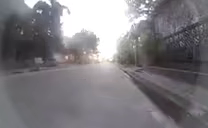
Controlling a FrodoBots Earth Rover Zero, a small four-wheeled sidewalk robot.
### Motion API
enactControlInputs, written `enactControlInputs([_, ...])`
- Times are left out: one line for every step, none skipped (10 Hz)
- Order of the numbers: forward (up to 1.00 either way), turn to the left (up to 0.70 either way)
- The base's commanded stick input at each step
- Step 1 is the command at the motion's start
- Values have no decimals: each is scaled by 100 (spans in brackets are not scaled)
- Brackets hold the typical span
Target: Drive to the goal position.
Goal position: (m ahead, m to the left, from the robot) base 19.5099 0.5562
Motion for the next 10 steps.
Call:
enactControlInputs([100, 1])
enactControlInputs([100, 1])
enactControlInputs([100, 1])
enactControlInputs([100, 1])
enactControlInputs([100, 1])
enactControlInputs([100, 1])
enactControlInputs([100, 1])
enactControlInputs([100, 1])
enactControlInputs([100, 1])
enactControlInputs([100, 1])
